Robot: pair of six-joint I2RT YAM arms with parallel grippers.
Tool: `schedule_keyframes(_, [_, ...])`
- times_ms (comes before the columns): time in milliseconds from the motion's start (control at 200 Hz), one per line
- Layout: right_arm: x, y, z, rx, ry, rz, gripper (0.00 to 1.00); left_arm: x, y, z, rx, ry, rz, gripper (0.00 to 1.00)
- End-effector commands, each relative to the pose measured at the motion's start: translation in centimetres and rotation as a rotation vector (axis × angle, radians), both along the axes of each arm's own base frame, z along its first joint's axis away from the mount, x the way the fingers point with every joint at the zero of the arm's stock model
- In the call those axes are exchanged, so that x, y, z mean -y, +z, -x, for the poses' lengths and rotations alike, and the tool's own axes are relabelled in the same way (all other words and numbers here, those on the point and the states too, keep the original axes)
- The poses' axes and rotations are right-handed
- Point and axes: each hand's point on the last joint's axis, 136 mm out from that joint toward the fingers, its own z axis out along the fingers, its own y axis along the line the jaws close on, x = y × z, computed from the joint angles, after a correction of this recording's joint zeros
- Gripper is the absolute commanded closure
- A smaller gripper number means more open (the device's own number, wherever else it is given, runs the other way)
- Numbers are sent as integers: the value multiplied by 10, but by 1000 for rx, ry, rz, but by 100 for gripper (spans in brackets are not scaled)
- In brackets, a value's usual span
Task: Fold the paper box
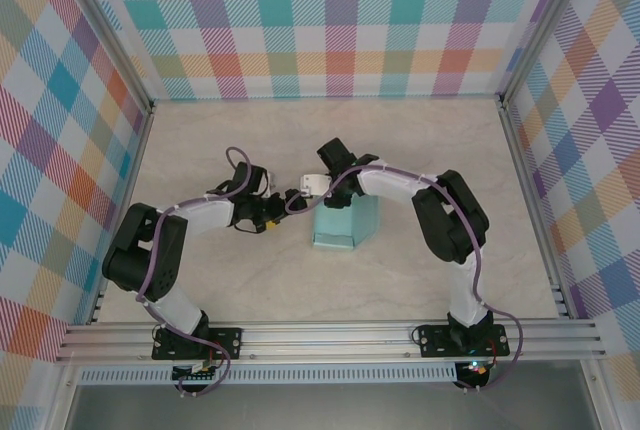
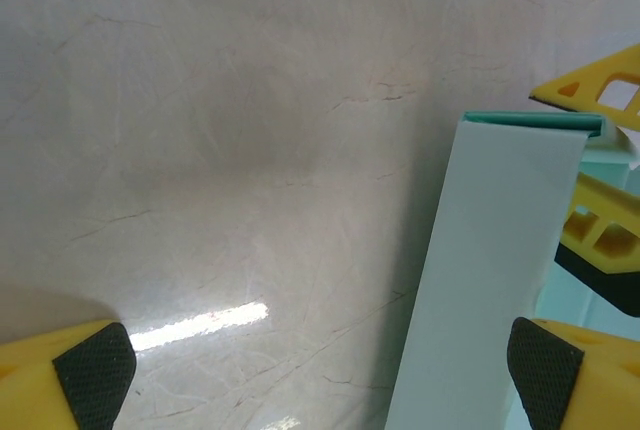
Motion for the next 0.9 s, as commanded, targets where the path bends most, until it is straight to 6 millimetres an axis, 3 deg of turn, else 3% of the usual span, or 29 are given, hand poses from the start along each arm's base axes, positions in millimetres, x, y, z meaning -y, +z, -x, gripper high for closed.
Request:
schedule_keyframes(0, [-15,-22,9,22,62,69,70,-28,-29,9,-64,63,-77,0])
schedule_keyframes(185, [-21,-29,22,-59,84,65,65,-38,-35,9,-92,107,-102,0])
schedule_keyframes(375, [-34,-22,34,-144,124,16,63,-48,-42,12,-130,134,-144,0])
schedule_keyframes(760, [-37,-33,29,-185,142,72,61,-117,-41,20,-182,408,-260,0])
schedule_keyframes(895, [-37,-35,25,-167,147,83,66,-134,-38,20,-194,485,-252,0])
